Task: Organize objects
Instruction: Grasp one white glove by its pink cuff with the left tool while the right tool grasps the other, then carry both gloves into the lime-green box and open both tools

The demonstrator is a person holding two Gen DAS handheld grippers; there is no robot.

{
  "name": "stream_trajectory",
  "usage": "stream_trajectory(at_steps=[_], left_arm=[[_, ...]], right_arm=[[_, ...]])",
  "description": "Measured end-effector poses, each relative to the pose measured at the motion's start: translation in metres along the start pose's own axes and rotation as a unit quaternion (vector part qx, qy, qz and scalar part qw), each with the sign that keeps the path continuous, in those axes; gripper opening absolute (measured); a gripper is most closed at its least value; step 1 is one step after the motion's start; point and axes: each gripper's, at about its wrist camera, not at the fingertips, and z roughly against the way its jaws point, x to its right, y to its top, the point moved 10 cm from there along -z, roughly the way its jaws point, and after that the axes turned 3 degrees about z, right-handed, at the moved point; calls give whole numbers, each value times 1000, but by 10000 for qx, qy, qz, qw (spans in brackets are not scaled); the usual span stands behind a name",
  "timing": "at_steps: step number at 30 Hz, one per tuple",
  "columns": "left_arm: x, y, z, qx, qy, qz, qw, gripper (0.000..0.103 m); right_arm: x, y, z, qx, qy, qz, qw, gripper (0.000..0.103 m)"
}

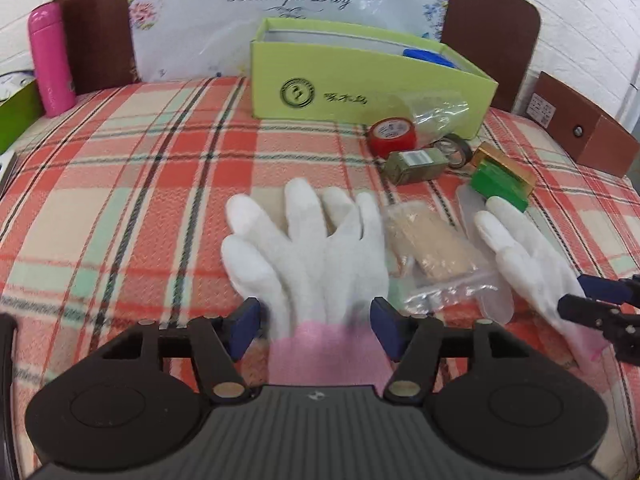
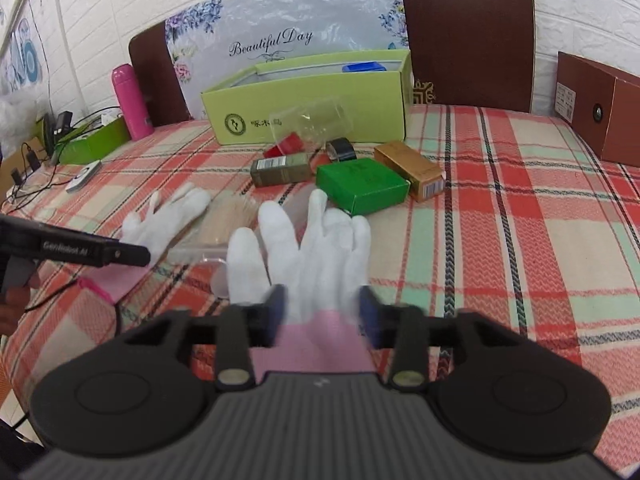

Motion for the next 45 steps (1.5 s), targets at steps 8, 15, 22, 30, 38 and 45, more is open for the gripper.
stream_trajectory(at_steps=[8,15,22,30,38,45], left_arm=[[-4,-2,0,19,-97,37,9999,56],[10,3,-5,-6,-230,-110,9997,31],[11,3,6,-32,-593,97,9982,11],[11,54,47,750,-794,138,9939,11],[26,142,70,1635,-876,-180,9825,11],[23,213,39,1904,-762,115,9787,11]], right_arm=[[-14,0,-23,-107,-136,519,9985,51],[-17,-3,-26,-91,-74,574,9983,26],[-26,16,-8,208,499,172,9984,8],[-19,84,19,1007,710,-24,9924,8],[-15,179,21,1815,679,199,9808,9],[-6,244,-18,2066,452,417,9765,9]])
